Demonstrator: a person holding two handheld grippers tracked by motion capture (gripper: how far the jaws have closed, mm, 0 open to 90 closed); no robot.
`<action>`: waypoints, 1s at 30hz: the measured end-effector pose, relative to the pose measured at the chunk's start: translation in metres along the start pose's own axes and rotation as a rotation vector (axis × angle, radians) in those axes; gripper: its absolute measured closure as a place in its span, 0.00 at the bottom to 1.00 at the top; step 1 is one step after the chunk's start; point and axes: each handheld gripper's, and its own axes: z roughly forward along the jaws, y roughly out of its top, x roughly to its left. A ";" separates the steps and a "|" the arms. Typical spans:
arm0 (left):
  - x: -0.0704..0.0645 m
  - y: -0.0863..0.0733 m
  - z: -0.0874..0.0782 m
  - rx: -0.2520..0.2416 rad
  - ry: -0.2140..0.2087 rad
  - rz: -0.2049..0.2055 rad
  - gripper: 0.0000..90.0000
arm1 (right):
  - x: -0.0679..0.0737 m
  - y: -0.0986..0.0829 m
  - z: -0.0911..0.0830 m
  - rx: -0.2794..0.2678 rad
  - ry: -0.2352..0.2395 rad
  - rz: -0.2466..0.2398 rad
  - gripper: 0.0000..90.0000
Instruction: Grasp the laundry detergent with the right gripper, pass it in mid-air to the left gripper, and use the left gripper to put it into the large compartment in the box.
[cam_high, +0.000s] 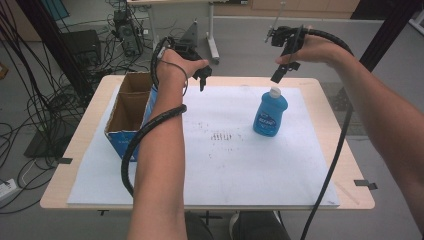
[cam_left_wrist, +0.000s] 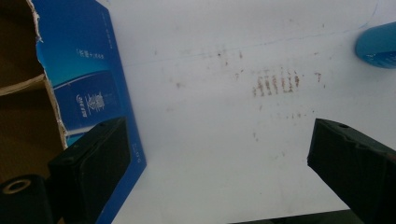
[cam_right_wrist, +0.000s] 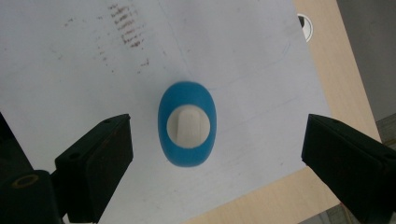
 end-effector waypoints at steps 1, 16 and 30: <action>-0.001 0.000 0.000 0.000 0.002 -0.001 0.07 | -0.001 -0.008 0.000 -0.009 0.000 0.004 0.10; -0.005 -0.003 0.002 0.006 0.001 0.012 0.07 | -0.008 -0.071 0.010 -0.049 0.014 0.081 0.08; -0.006 -0.001 0.007 0.014 0.004 0.015 0.07 | -0.007 -0.095 0.038 -0.099 0.034 0.089 0.08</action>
